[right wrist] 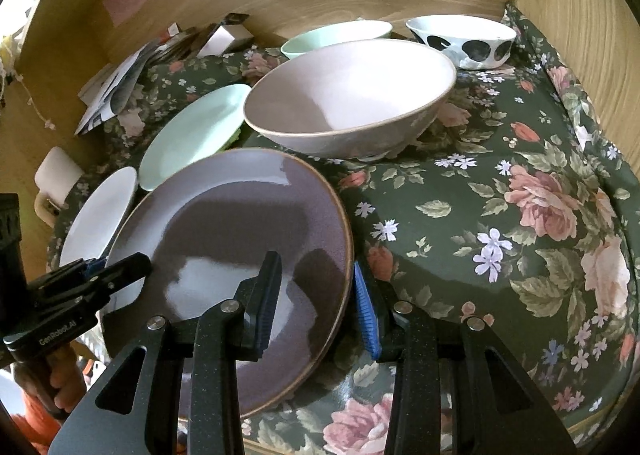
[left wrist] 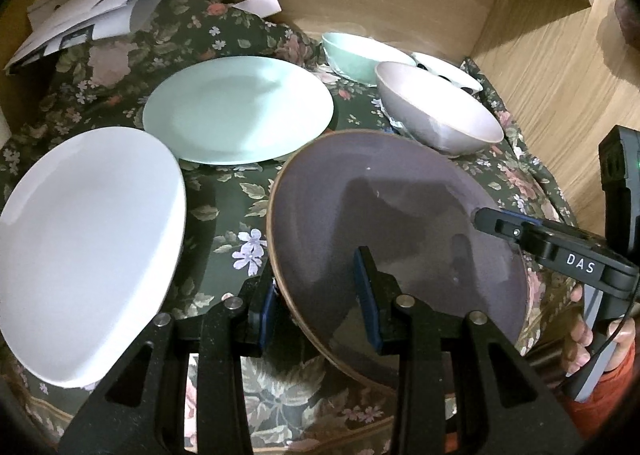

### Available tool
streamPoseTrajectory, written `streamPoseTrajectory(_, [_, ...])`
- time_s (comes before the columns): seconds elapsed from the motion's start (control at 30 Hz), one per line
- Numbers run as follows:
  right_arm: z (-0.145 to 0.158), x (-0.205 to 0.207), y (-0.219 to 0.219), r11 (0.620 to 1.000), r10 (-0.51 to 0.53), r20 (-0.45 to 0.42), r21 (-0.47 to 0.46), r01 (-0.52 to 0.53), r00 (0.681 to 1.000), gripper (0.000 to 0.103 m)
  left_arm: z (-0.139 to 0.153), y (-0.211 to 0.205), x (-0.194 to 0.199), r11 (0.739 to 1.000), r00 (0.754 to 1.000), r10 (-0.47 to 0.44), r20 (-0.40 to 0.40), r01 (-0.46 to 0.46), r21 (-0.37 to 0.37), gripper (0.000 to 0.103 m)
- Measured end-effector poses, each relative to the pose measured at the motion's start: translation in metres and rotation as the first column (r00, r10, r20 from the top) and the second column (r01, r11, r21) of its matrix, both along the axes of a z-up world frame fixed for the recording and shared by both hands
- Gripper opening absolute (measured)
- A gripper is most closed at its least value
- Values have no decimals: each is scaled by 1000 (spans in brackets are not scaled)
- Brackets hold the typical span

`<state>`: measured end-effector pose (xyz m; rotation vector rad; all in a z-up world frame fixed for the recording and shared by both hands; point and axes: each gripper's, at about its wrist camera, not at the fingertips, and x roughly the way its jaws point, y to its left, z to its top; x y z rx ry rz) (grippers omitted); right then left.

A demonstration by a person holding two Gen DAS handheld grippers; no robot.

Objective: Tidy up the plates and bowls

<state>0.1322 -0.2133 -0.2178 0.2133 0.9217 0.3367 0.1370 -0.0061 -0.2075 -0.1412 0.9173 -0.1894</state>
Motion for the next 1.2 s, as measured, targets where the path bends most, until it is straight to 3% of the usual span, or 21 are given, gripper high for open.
streamPoseTrajectory(0.37, [0, 3, 2, 1000, 3, 4, -23, -2, 1000, 35, -4, 1, 6, 1000, 1000, -10, -11, 10, -11, 37])
streamPoseTrajectory(0.47, [5, 0, 3, 999, -1, 17, -42, 1, 1000, 35, -3, 0, 4, 1000, 1000, -7, -1, 7, 27, 36])
streamPoseTrajectory(0.6, [16, -7, 3, 998, -8, 49, -63, 11, 999, 42, 3, 5, -1, 1000, 1000, -2, 21, 1, 28, 37])
streamPoseTrajectory(0.93, [53, -21, 26, 998, 40, 160, -62, -30, 986, 59, 45, 25, -22, 997, 988, 58, 145, -64, 40, 63])
streamPoseTrajectory(1.2, [73, -21, 61, 993, 117, 224, -53, -108, 967, 68, 73, 60, -41, 985, 962, 156, 223, -167, 32, 78])
